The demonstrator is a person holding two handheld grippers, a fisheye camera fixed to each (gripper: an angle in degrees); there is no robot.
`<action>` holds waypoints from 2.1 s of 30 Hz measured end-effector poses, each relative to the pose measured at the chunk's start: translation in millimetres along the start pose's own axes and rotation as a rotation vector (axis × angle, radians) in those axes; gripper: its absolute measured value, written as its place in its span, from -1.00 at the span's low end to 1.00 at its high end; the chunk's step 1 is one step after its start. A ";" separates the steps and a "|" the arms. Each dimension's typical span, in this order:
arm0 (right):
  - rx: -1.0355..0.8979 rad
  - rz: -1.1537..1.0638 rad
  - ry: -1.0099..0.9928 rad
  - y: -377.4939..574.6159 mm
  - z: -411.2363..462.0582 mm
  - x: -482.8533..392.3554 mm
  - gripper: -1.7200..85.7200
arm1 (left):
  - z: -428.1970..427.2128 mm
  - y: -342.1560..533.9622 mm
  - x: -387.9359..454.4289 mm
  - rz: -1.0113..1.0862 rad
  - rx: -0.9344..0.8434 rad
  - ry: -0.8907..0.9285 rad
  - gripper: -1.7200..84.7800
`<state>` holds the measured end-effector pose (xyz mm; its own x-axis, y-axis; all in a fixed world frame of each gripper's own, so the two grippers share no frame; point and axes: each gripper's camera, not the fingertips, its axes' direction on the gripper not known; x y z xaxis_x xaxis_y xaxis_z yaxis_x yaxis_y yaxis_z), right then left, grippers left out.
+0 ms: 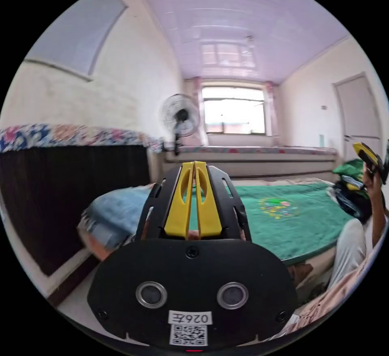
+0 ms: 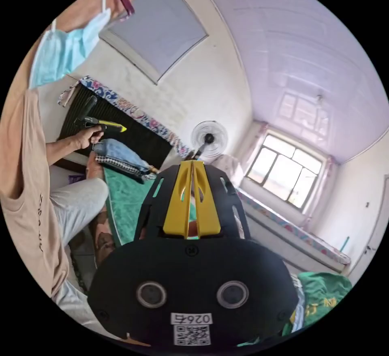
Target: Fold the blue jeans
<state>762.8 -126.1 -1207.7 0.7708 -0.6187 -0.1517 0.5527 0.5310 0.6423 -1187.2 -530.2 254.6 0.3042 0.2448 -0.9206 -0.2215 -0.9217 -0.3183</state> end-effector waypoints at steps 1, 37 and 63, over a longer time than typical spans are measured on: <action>-0.025 0.012 -0.077 -19.7 46.8 14.9 -0.98 | 1.3 2.2 -53.8 -0.052 -0.037 -0.097 -0.93; -0.145 -0.608 -0.703 -353.9 777.2 -191.9 -0.93 | 79.5 -60.7 -611.1 -0.435 -0.346 -0.117 -0.74; 0.129 0.910 -0.578 28.1 563.8 209.9 -1.00 | -111.2 -7.5 -440.3 -0.355 -0.311 -0.017 -0.62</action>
<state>761.5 -567.4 -798.0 0.5899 -0.2212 0.7766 -0.2139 0.8846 0.4144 -1216.5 -664.5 687.5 0.2948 0.5637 -0.7715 0.1822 -0.8258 -0.5338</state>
